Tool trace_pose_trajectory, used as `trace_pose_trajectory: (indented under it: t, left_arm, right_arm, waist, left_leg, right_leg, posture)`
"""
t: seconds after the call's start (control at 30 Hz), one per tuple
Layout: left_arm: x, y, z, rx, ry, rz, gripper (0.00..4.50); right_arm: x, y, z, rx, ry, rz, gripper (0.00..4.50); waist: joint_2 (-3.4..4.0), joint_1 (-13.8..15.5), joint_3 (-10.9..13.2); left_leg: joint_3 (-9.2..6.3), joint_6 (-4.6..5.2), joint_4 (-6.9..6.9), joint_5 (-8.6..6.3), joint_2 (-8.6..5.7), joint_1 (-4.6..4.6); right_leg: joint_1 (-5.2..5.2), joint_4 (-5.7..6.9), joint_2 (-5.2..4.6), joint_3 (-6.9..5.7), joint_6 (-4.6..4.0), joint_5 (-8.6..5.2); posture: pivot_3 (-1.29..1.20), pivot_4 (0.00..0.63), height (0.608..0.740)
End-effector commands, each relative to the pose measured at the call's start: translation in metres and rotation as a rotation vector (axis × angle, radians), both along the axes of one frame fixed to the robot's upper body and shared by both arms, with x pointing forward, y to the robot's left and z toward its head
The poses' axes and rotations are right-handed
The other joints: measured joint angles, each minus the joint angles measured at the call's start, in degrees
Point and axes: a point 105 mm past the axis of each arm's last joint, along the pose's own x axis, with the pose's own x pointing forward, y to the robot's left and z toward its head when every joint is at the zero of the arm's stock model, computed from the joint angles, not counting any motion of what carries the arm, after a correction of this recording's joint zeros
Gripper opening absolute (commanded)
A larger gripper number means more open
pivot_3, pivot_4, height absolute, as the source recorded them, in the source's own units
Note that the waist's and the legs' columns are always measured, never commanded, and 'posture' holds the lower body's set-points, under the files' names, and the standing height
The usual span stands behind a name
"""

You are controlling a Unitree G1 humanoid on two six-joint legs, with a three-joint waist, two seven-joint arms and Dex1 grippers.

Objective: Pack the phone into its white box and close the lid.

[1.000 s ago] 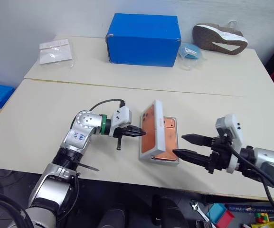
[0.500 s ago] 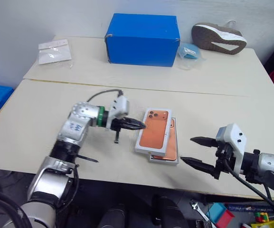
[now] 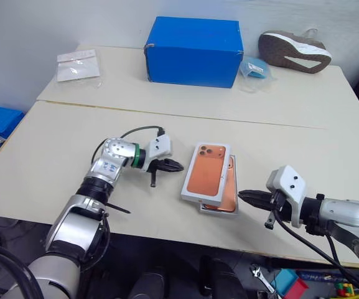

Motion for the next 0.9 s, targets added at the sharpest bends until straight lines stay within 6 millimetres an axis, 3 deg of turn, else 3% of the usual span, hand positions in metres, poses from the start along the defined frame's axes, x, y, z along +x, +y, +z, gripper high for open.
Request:
trace_pose_trajectory:
  t: [0.03,0.23,0.43,0.9]
  left_arm:
    - [-0.004,-0.010,0.009,-0.007,-0.034,-0.057,0.00]
    - [-0.019,-0.015,0.011,-0.018,-0.014,-0.130,0.00]
    - [-0.033,-0.022,0.005,-0.016,0.005,-0.169,0.00]
    - [-0.033,-0.011,0.011,-0.029,0.033,-0.148,0.00]
  right_arm:
    - [0.003,0.005,0.004,0.008,-0.036,0.017,0.04]
    - [0.001,0.016,0.003,0.037,-0.034,0.047,0.04]
    - [-0.004,0.012,-0.001,0.021,-0.014,0.040,0.04]
    - [-0.006,0.008,-0.001,0.017,-0.020,0.032,0.04]
  waist:
    - [0.00,-0.4,0.0]
    - [0.00,-0.9,0.0]
    - [0.00,-0.9,0.0]
    - [0.00,-0.9,0.0]
  left_leg:
    - [0.05,0.00,0.00,0.00,0.02,0.02]
    - [0.06,-0.02,0.04,0.01,0.05,0.05]
    - [0.05,-0.02,0.04,0.01,0.05,0.05]
    - [0.05,-0.01,0.06,0.00,0.04,0.06]
  right_leg:
    - [0.00,0.01,0.01,0.01,0.00,0.00]
    - [0.00,0.10,0.01,0.12,0.01,0.00]
    - [0.00,0.09,0.00,0.14,0.01,0.00]
    - [0.01,0.11,0.01,0.15,0.01,0.00]
  posture:
    - [0.00,0.150,0.740]
    - [0.00,0.150,0.740]
    - [0.00,0.150,0.740]
    - [0.00,0.150,0.740]
